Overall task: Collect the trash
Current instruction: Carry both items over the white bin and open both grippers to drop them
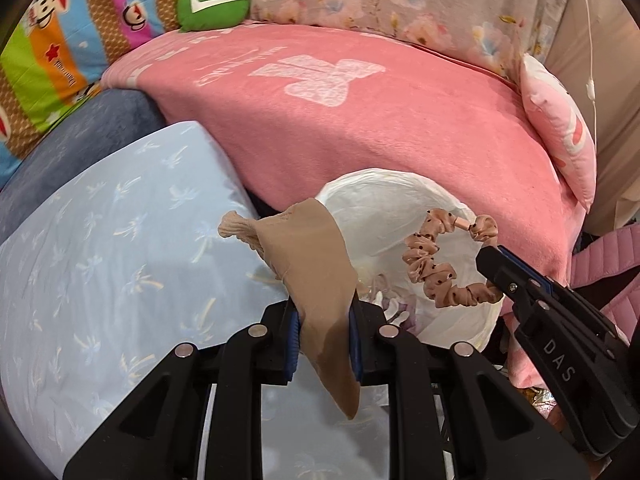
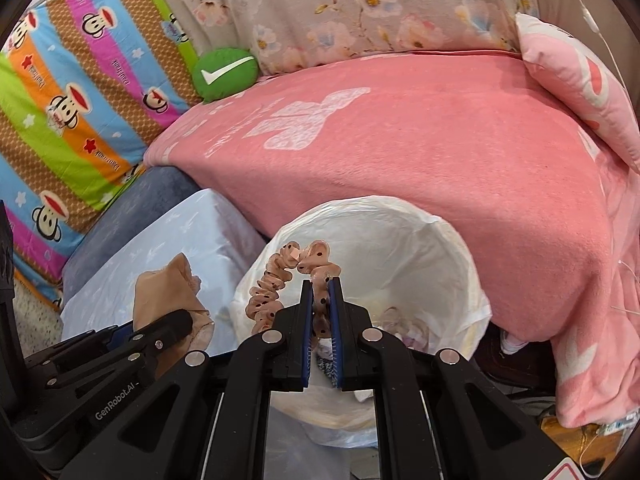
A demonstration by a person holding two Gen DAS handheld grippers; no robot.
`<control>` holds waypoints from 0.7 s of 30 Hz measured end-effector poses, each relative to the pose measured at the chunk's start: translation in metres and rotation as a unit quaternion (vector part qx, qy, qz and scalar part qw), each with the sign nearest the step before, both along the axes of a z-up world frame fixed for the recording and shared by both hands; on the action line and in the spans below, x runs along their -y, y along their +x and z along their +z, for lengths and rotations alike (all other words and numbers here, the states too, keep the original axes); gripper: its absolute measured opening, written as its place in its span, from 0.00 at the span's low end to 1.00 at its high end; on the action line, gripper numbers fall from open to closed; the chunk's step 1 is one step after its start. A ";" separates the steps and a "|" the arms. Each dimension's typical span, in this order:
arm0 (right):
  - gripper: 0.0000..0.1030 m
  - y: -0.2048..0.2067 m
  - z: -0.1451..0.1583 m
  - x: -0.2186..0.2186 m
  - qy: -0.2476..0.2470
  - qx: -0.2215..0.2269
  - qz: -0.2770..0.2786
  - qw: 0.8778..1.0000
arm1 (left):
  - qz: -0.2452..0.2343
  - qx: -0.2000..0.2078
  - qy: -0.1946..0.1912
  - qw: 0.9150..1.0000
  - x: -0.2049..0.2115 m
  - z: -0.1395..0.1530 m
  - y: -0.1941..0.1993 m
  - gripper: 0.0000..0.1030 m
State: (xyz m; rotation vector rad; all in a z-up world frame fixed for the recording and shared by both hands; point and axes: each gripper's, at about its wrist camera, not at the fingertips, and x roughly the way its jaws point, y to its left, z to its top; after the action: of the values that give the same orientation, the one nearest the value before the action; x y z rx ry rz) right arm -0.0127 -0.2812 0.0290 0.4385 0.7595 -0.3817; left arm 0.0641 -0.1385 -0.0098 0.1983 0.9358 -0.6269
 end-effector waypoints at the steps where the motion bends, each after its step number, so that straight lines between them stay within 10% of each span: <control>1: 0.08 -0.001 0.000 0.004 0.000 0.000 -0.003 1.000 | -0.004 -0.001 0.000 1.000 0.004 0.000 0.000 0.19; 8: 0.08 -0.006 -0.005 0.019 0.005 -0.003 -0.017 1.000 | -0.022 -0.016 -0.015 1.000 0.023 -0.001 0.001 0.23; 14: 0.08 -0.004 -0.006 0.025 0.008 -0.002 -0.020 1.000 | -0.005 -0.006 -0.020 1.000 0.024 0.002 0.005 0.54; 21: 0.14 0.004 -0.005 0.020 0.007 -0.002 -0.010 1.000 | 0.019 0.007 -0.020 1.000 0.014 0.004 0.011 0.61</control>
State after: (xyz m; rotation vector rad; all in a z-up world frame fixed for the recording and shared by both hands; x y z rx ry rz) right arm -0.0089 -0.3013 0.0236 0.4583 0.7614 -0.3967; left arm 0.0749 -0.1530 -0.0063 0.1491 0.9120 -0.6074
